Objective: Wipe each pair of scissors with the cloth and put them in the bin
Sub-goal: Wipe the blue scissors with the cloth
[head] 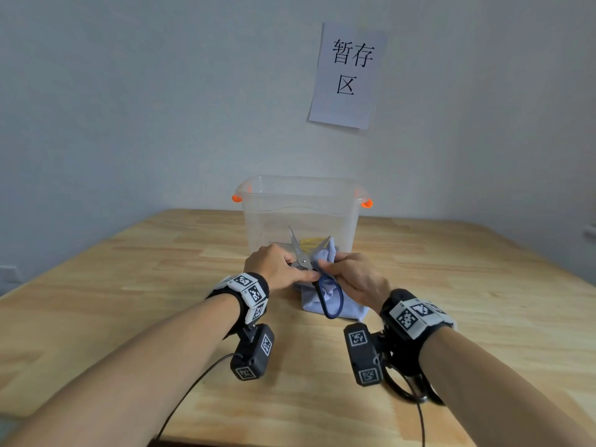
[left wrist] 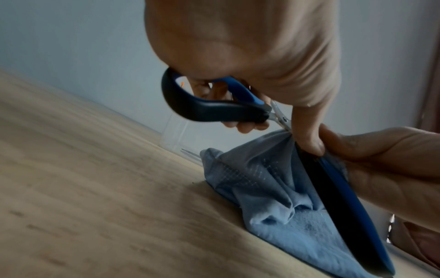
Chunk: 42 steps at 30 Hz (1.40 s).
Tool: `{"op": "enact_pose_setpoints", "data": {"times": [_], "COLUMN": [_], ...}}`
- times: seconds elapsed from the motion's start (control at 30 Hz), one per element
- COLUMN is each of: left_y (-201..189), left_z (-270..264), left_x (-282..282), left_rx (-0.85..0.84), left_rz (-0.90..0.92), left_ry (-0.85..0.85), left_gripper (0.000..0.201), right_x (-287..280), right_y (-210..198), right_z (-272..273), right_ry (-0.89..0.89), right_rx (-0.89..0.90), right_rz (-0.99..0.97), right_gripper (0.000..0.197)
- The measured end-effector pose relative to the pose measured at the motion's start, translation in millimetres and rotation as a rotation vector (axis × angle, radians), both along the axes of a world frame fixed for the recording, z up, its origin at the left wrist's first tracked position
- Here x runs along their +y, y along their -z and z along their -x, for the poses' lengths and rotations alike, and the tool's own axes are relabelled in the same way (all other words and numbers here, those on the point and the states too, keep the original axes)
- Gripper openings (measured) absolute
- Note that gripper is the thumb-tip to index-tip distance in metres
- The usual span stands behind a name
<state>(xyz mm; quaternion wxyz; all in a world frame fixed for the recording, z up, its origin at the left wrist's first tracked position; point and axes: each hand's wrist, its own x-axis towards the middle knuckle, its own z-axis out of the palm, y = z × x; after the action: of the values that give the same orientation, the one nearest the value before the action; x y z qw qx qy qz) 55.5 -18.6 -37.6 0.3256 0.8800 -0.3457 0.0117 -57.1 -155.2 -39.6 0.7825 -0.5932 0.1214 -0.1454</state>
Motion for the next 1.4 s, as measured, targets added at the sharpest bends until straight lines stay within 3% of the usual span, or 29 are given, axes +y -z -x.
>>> {"op": "enact_pose_setpoints", "data": {"times": [0.17, 0.63, 0.77, 1.0, 1.27, 1.4], "left_y": [1.6, 3.6, -0.8, -1.4, -1.4, 0.7], "left_z": [0.0, -6.6, -4.0, 0.8, 9.5, 12.0], "left_x": [-0.9, -1.5, -3.3, -4.8, -10.3, -8.2], "left_rx": [0.026, 0.105, 0.041, -0.127, -0.143, -0.146], "left_rz": [0.033, 0.047, -0.039, -0.146, -0.193, -0.18], "left_ry": [0.012, 0.117, 0.073, 0.085, 0.078, 0.064], "left_gripper": [0.067, 0.073, 0.071, 0.075, 0.061, 0.07], "right_x": [1.3, 2.3, 1.2, -5.9, -5.4, -8.2], "right_y": [11.8, 15.9, 19.5, 17.0, 24.1, 22.4], "right_z": [-8.4, -9.1, -14.9, -12.3, -25.2, -28.8], "right_ry": [0.144, 0.081, 0.114, 0.159, 0.371, 0.438], "right_rx": [-0.077, -0.106, -0.028, 0.061, 0.047, 0.042], "right_rz": [0.008, 0.032, 0.073, 0.097, 0.163, 0.139], "right_gripper": [0.013, 0.015, 0.028, 0.017, 0.033, 0.036]}}
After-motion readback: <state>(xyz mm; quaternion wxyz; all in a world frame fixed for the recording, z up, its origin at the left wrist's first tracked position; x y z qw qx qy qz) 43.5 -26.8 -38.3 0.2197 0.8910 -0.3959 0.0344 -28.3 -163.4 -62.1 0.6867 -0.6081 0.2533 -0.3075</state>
